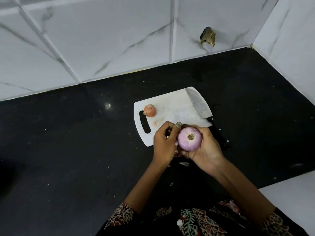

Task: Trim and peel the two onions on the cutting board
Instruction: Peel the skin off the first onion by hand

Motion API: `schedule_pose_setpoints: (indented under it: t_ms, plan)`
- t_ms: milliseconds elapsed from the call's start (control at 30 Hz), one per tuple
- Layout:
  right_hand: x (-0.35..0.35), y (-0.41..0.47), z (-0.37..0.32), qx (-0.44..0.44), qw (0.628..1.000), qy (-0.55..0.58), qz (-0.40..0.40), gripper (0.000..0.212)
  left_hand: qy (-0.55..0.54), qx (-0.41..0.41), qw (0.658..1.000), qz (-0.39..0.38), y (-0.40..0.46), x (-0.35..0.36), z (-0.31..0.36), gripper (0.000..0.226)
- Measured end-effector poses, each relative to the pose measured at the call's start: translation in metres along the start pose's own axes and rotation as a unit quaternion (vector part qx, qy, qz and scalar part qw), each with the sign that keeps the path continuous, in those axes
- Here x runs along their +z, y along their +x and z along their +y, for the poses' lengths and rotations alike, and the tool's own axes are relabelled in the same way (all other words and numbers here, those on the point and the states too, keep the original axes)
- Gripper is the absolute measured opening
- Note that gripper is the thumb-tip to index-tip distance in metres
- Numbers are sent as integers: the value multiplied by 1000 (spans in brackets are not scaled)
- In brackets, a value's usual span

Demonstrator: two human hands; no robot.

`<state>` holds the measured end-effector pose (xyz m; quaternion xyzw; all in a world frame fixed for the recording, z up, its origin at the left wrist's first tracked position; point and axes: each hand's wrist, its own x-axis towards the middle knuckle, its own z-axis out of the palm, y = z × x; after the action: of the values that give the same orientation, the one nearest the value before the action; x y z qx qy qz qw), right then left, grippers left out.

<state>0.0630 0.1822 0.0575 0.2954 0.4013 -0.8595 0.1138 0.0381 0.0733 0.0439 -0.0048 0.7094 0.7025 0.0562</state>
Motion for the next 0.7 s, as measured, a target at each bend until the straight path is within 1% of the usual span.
schedule_pose_setpoints:
  t_ms: [67, 167, 233, 267, 333, 400, 433, 500, 567, 633, 700]
  plan:
    - [-1, 0, -4, -8, 1000, 7, 6, 34, 2, -6, 1000, -1, -2, -2, -2, 18]
    - [-3, 1, -9, -14, 1000, 14, 19, 39, 9, -5, 1000, -7, -4, -7, -4, 16]
    - [-4, -1, -11, -11, 1000, 17, 13, 36, 19, -1, 1000, -18, -5, -11, -6, 12]
    - [-5, -2, -12, -8, 1000, 18, 10, 33, 28, 1, 999, -28, -6, -13, -7, 11]
    - [-7, -4, -13, -1, 1000, 17, 6, 31, 35, 4, 997, -67, -6, -16, -7, 18]
    - [-9, -5, -12, 13, 1000, 9, -7, 32, 15, -13, 993, -116, -8, -13, -5, 25]
    - [-9, -5, -12, 20, 1000, 9, -12, 33, -5, -29, 992, -126, -11, -9, -4, 26]
    - [-8, -6, -10, 29, 999, 29, -22, 34, -81, -93, 987, -103, -16, 0, -2, 24]
    - [-8, -6, -9, 31, 998, 52, -28, 35, -169, -162, 970, -65, -19, 9, -6, 22]
    - [-8, -5, -6, 36, 998, 41, -6, 35, -170, -179, 969, -16, -20, 15, -13, 18]
    - [-8, -5, -3, 39, 998, 13, 39, 33, -118, -159, 980, 35, -20, 16, -20, 17]
